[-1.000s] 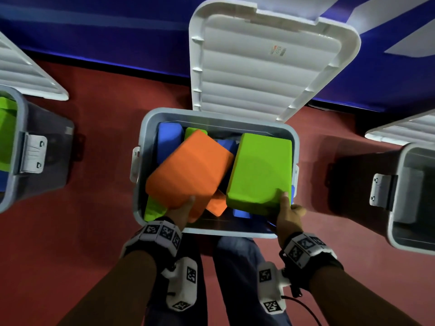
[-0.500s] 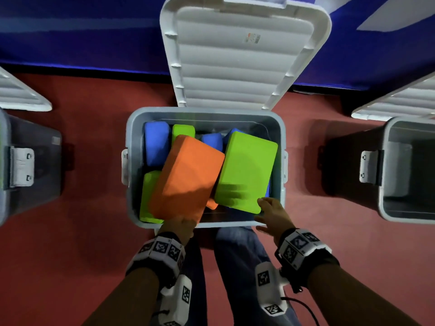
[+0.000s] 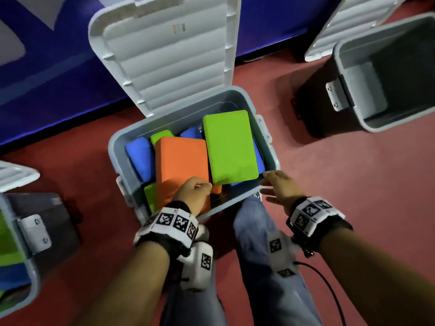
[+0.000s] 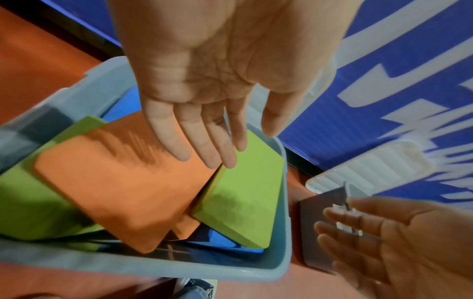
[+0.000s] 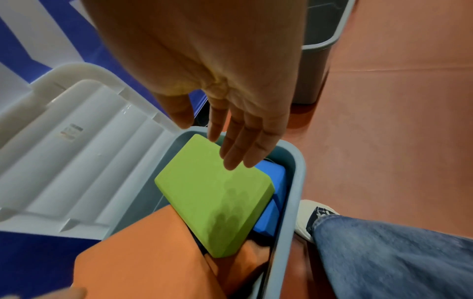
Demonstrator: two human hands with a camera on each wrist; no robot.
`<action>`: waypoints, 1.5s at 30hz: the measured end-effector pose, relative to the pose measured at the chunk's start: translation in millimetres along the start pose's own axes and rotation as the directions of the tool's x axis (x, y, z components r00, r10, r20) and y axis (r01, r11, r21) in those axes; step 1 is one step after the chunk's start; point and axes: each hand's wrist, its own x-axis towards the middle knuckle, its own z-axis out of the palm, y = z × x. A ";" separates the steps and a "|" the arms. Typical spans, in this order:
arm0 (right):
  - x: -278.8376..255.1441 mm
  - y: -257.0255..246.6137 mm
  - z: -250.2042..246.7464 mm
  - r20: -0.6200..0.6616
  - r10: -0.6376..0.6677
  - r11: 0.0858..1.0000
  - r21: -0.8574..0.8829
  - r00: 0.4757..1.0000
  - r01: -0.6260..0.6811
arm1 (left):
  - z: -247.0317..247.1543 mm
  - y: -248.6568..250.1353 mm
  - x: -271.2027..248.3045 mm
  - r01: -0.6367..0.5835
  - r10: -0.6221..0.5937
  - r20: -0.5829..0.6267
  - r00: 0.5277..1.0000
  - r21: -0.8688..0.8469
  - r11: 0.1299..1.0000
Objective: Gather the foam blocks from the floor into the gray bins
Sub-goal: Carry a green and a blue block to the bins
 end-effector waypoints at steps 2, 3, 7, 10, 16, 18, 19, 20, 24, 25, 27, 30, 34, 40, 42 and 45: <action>-22.8 17.5 -4.8 -0.019 0.021 0.998 0.063 1.000 -0.020 | -0.2 2.6 -14.2 -0.034 0.033 0.052 0.998 0.023 0.999; -37.0 25.7 -9.7 -0.031 0.027 0.997 0.079 0.999 -0.025 | 2.6 5.3 -24.4 -0.044 0.040 0.086 0.996 0.050 0.998; -103.3 48.0 -46.9 -0.134 0.046 0.974 0.228 0.990 -0.015 | 19.5 41.3 -74.3 -0.152 0.099 0.221 0.970 0.239 0.959; -153.2 58.4 -90.9 -0.174 0.039 0.969 0.246 0.984 0.005 | 44.8 77.9 -117.6 -0.292 0.190 0.309 0.932 0.329 0.898; -227.7 105.0 -187.6 -0.333 0.070 0.903 0.422 0.940 0.083 | 125.6 126.9 -193.8 -0.562 0.287 0.534 0.795 0.471 0.680; -249.1 136.6 -218.5 -0.382 0.117 0.862 0.497 0.917 0.097 | 164.9 129.6 -221.0 -0.618 0.282 0.599 0.749 0.478 0.625; -259.2 155.8 -233.5 -0.404 0.144 0.839 0.535 0.903 0.105 | 187.6 126.6 -234.1 -0.649 0.280 0.632 0.723 0.482 0.588; -269.1 176.6 -248.0 -0.419 0.171 0.811 0.573 0.892 0.114 | 212.2 120.6 -245.9 -0.684 0.277 0.666 0.692 0.482 0.548; -317.1 274.8 -298.7 -0.448 0.282 0.678 0.719 0.848 0.154 | 316.3 73.8 -313.1 -0.789 0.174 0.794 0.582 0.499 0.359; -330.8 301.4 -310.8 -0.454 0.314 0.645 0.746 0.834 0.164 | 341.5 58.7 -333.6 -0.806 0.132 0.820 0.557 0.496 0.324; -360.0 360.1 -337.1 -0.456 0.389 0.569 0.802 0.800 0.181 | 394.4 22.7 -380.9 -0.843 0.056 0.861 0.506 0.479 0.246; -398.3 448.5 -374.6 -0.441 0.505 0.433 0.873 0.742 0.224 | 466.8 -34.2 -455.3 -0.887 -0.022 0.899 0.438 0.436 0.152; -436.3 554.2 -416.9 -0.404 0.598 0.306 0.913 0.693 0.268 | 550.7 -106.7 -542.7 -0.923 -0.106 0.924 0.368 0.377 0.073; -487.4 675.2 -455.3 -0.357 0.681 0.199 0.931 0.640 0.307 | 643.9 -209.4 -626.4 -0.941 -0.214 0.918 0.334 0.338 -0.019; -496.4 709.6 -467.4 -0.345 0.705 0.167 0.930 0.620 0.328 | 673.9 -239.1 -643.3 -0.945 -0.251 0.911 0.327 0.323 -0.060; -502.3 760.5 -485.7 -0.327 0.743 0.123 0.924 0.584 0.361 | 721.7 -291.2 -660.6 -0.945 -0.299 0.897 0.326 0.305 -0.116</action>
